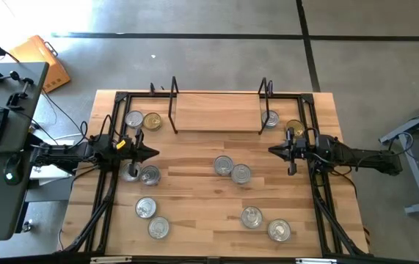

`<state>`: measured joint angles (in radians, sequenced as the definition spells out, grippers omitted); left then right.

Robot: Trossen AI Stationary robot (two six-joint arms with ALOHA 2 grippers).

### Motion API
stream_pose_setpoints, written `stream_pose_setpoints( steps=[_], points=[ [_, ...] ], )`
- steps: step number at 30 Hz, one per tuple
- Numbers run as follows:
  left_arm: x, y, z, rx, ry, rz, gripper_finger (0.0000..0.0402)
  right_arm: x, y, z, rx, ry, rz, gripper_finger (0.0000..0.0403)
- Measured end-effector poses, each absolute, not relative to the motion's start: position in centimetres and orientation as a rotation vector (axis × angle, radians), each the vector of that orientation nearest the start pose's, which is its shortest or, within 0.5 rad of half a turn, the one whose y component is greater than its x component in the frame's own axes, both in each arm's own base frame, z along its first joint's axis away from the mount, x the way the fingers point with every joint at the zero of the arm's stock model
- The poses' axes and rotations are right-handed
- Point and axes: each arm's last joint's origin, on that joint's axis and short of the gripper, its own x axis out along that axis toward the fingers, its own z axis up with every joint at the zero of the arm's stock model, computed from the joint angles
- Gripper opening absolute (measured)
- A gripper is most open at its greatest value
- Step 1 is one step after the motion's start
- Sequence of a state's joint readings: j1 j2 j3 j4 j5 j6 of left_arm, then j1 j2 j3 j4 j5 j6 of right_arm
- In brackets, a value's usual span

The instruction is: Stack canned seafood by type on shelf

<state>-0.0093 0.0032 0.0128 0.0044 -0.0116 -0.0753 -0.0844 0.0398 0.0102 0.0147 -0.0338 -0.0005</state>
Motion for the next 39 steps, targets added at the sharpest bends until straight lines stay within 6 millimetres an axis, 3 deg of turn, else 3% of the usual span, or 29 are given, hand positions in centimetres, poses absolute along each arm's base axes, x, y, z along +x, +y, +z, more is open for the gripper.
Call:
stream_pose_setpoints(
  steps=[17,24,30,35,39],
  points=[
    [9.7,-0.1,17.2,-0.101,-0.059,0.0,0.0,9.9,-0.9,16.5,0.001,0.015,-0.1,0.0019],
    [9.7,-0.1,17.2,-0.101,-0.058,0.0,0.0,9.9,-0.9,17.4,0.309,-0.09,-0.088,0.0019],
    [9.7,0.0,17.5,-0.087,-0.089,0.001,0.0,10.0,-1.0,18.6,0.459,-0.233,-0.125,0.0019],
    [9.6,0.0,18.0,-0.021,-0.136,0.023,0.0,11.0,-0.3,19.5,0.481,-0.294,-0.048,0.0019],
    [9.6,0.0,18.1,-0.01,-0.148,0.027,0.0,12.5,0.8,19.0,0.408,-0.241,-0.017,0.0019]
  ],
)
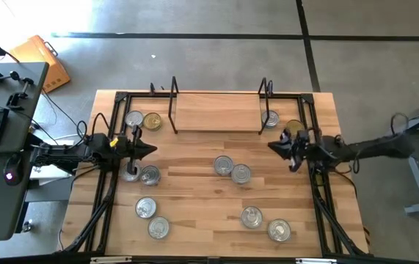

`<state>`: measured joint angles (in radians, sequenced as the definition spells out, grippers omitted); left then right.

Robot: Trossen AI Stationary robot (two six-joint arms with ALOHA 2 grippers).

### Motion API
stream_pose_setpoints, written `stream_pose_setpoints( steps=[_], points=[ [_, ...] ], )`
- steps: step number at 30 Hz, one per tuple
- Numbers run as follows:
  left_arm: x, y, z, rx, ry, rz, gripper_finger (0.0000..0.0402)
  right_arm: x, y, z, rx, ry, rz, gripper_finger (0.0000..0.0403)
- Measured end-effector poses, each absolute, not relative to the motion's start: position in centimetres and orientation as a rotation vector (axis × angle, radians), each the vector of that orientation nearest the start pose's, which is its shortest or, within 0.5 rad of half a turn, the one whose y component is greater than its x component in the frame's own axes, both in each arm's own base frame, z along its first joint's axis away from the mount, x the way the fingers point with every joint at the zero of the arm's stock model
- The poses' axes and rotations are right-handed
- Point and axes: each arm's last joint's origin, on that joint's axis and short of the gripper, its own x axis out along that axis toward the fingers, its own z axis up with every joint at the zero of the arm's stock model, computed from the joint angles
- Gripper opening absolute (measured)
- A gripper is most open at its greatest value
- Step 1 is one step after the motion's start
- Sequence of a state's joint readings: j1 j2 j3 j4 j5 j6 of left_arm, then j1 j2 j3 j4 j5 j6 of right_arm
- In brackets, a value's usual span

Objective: Stack canned seafood by type on shelf
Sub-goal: Put the blue tuna can on the shelf

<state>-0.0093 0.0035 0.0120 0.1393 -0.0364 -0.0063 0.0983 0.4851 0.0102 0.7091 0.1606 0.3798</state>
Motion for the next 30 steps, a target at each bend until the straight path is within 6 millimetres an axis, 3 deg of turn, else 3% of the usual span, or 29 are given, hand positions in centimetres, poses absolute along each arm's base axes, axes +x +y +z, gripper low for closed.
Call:
stream_pose_setpoints(
  steps=[3,9,14,17,22,30],
  points=[
    [9.6,0.0,17.9,-0.009,-0.128,0.027,0.0,13.9,1.4,19.2,0.291,-0.168,-0.016,0.0019],
    [9.6,0.0,18.0,-0.007,-0.135,0.028,0.0,17.0,2.1,21.8,0.028,-0.058,-0.022,0.0021],
    [9.6,0.0,18.1,0.036,-0.146,0.035,0.0,19.8,2.4,22.0,-0.04,0.228,-0.055,0.0069],
    [9.5,0.0,18.5,0.028,-0.192,0.037,0.0,21.8,2.9,21.3,-0.043,0.342,-0.043,0.0115],
    [9.5,0.0,18.5,0.002,-0.189,0.035,0.0,25.0,4.4,18.2,-0.071,0.512,-0.008,0.018],
    [9.5,0.0,18.8,-0.027,-0.222,0.011,0.0,30.8,6.7,15.8,-0.13,0.626,0.035,0.0198]
  ],
)
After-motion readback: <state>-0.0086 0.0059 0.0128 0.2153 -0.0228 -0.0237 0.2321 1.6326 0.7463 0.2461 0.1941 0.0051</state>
